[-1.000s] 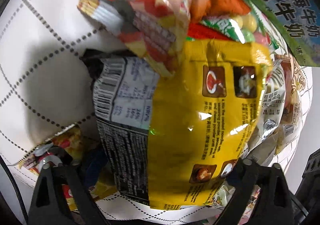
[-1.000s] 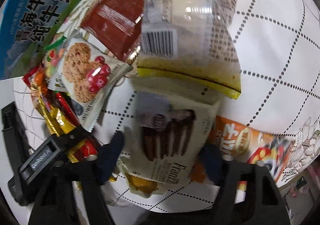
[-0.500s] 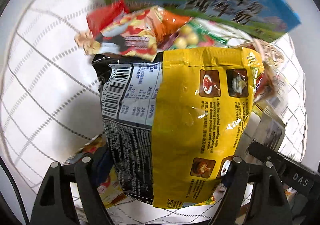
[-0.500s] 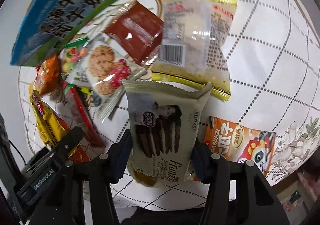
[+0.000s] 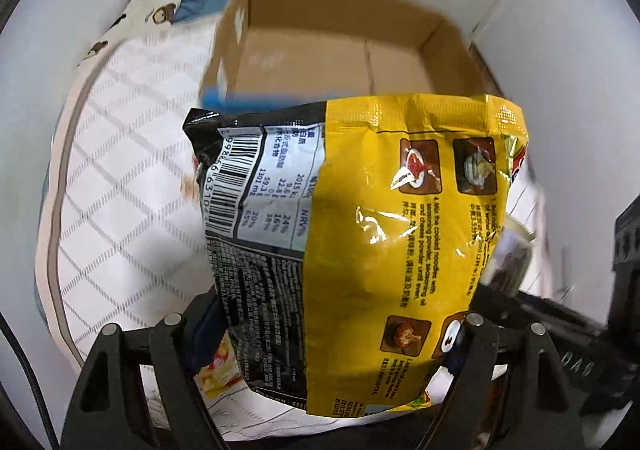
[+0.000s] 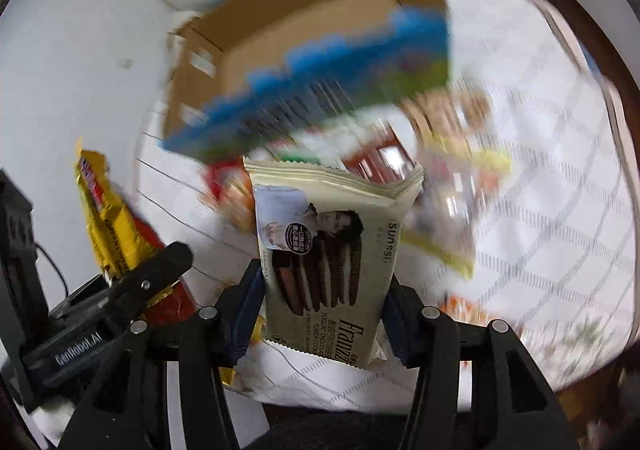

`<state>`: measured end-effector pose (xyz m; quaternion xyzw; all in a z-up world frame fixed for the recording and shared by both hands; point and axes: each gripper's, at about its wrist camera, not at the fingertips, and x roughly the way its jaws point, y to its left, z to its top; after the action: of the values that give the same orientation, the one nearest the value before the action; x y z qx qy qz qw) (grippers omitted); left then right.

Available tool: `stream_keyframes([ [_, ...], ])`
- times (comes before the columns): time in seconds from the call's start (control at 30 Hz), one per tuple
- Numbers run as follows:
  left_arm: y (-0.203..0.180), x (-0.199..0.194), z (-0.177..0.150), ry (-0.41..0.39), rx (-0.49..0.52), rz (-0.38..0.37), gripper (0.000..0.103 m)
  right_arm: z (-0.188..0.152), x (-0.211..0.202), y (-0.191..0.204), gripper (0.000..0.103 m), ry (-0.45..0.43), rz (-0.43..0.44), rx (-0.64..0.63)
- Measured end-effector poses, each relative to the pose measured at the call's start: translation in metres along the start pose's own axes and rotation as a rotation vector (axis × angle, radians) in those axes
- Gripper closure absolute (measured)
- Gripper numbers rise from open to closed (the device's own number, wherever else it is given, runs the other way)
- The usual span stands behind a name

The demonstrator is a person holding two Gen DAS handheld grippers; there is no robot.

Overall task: Organize snacks
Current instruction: 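Carry both packets into the cardboard box and open both tools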

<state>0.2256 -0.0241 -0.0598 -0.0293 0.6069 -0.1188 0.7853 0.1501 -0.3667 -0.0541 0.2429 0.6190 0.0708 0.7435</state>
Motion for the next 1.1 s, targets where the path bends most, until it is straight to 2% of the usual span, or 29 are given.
stream_keyframes([
  [0.13, -0.027, -0.004, 0.065, -0.064, -0.039, -0.042, 0.021, 0.057, -0.036, 0.021, 0.046, -0.067, 0.028, -0.084],
  [0.27, -0.039, 0.0, 0.132, -0.09, -0.052, -0.004, 0.021, 0.131, -0.038, 0.031, 0.046, -0.096, -0.016, -0.16],
  [0.4, -0.026, 0.034, 0.199, -0.044, -0.056, 0.038, 0.021, 0.195, 0.0, 0.045, 0.046, -0.057, -0.084, -0.203],
  [0.53, -0.013, 0.09, 0.241, 0.055, -0.098, 0.053, 0.021, 0.244, 0.05, 0.046, 0.046, 0.004, -0.144, -0.226],
  [0.57, -0.01, 0.101, 0.247, 0.075, -0.099, 0.062, 0.021, 0.251, 0.076, 0.054, 0.046, 0.015, -0.152, -0.225],
  [0.77, -0.025, 0.15, 0.267, 0.171, -0.066, 0.117, 0.021, 0.289, 0.128, 0.034, 0.046, 0.091, -0.19, -0.235],
  [0.83, -0.025, 0.168, 0.268, 0.227, -0.064, 0.117, 0.02, 0.297, 0.147, 0.04, 0.044, 0.112, -0.21, -0.234],
  [0.87, -0.025, 0.174, 0.268, 0.246, -0.066, 0.11, 0.02, 0.302, 0.151, 0.036, 0.036, 0.111, -0.225, -0.238],
  [0.9, -0.025, 0.181, 0.27, 0.255, -0.063, 0.11, 0.02, 0.304, 0.153, 0.035, 0.021, 0.108, -0.233, -0.239],
  [0.93, -0.024, 0.185, 0.27, 0.254, -0.058, 0.122, 0.02, 0.307, 0.156, 0.032, 0.015, 0.114, -0.234, -0.238],
  [0.97, -0.024, 0.189, 0.27, 0.25, -0.055, 0.133, 0.018, 0.309, 0.158, 0.029, 0.011, 0.127, -0.227, -0.237],
  [1.1, -0.023, 0.189, 0.267, 0.226, -0.064, 0.123, 0.007, 0.307, 0.161, 0.031, 0.008, 0.136, -0.252, -0.265],
])
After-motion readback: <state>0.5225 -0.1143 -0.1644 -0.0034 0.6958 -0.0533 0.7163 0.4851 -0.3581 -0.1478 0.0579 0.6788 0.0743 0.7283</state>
